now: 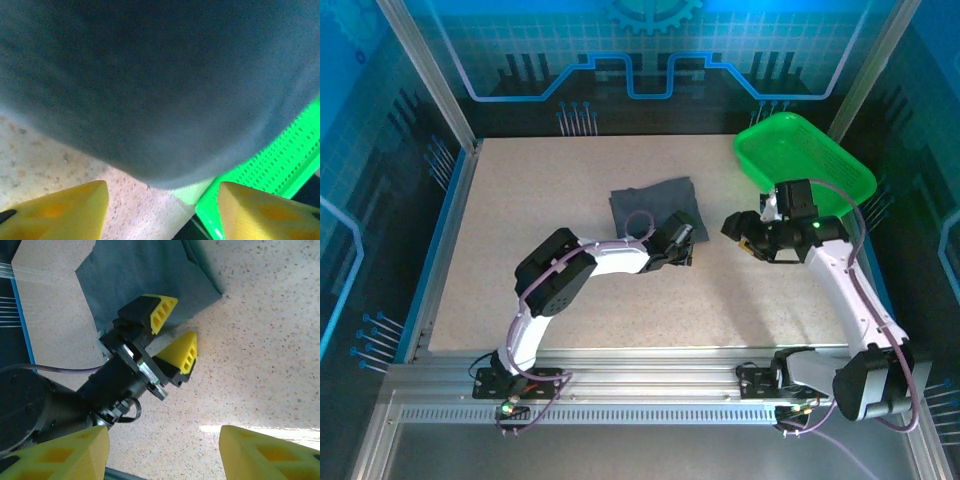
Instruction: Fold and stack the t-shirts
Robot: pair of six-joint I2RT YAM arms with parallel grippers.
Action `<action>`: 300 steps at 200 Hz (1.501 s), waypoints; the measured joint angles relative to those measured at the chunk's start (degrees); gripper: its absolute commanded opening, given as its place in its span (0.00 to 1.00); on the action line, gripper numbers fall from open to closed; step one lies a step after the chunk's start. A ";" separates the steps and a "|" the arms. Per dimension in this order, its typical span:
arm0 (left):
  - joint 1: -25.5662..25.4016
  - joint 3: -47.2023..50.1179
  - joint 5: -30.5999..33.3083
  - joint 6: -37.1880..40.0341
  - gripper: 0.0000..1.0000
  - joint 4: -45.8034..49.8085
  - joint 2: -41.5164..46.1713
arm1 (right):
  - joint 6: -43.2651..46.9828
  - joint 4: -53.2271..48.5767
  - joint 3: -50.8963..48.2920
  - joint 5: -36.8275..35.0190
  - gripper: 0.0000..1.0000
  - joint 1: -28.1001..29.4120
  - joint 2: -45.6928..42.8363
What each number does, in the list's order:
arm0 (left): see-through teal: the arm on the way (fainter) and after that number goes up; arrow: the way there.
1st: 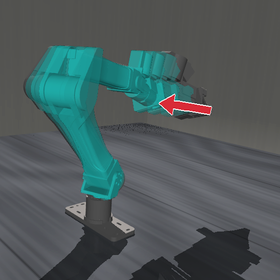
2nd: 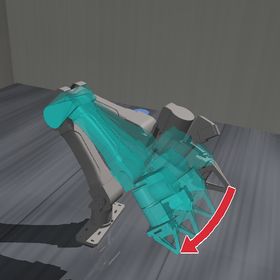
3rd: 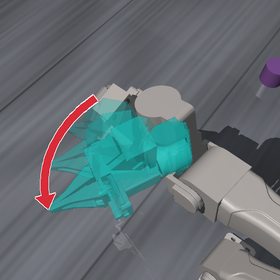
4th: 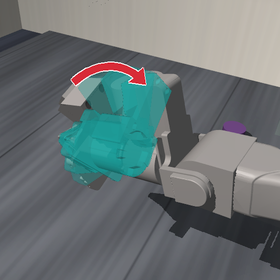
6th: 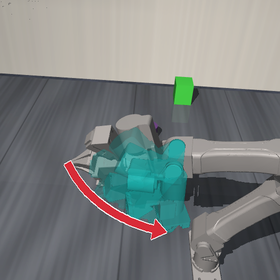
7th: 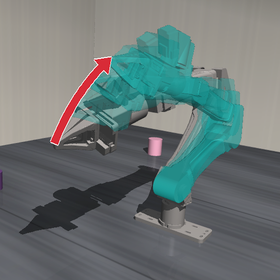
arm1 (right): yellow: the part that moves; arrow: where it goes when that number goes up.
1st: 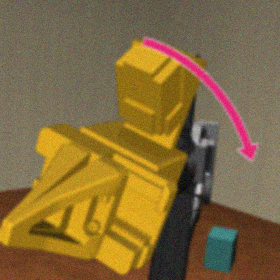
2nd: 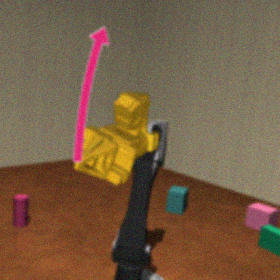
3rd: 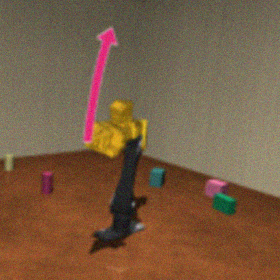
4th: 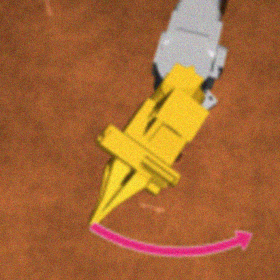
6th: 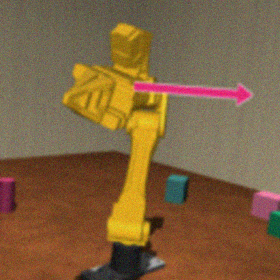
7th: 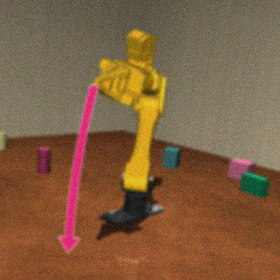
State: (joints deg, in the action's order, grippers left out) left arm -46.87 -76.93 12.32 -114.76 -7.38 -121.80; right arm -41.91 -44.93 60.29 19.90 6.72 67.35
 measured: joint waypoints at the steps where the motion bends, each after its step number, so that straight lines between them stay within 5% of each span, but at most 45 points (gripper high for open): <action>1: 0.02 -0.07 0.11 0.00 0.54 0.09 -0.09 | 0.00 -0.04 0.00 0.00 0.60 -0.02 -0.02; 58: 3.72 -0.42 1.51 0.07 0.00 -0.72 -2.56 | 0.20 -0.96 -0.22 0.81 0.59 -0.42 -0.39; 102: 14.47 8.39 -0.11 7.13 0.00 -6.01 2.32 | 0.20 -0.98 -0.31 1.25 0.58 -0.42 -0.39; 171: 41.57 14.05 -17.75 34.75 0.00 -6.21 6.99 | -0.31 0.92 -0.33 1.57 0.57 1.18 1.62; 211: 51.63 4.28 -27.39 52.37 0.00 1.79 2.45 | -0.68 3.34 -0.13 1.53 0.57 4.31 5.51; 263: 57.31 -8.33 -30.67 64.24 0.00 11.28 -4.09 | -0.70 4.55 3.93 1.16 0.57 6.82 10.71; 300: 58.16 -10.73 -30.25 68.06 0.48 13.57 -4.70 | -0.68 8.76 4.98 1.14 0.58 8.15 11.28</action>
State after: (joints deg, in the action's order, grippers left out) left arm 11.29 -87.66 -17.93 -46.70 6.20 -126.50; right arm -42.59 -36.16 65.28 21.04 14.87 78.63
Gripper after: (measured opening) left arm 0.357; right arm 0.577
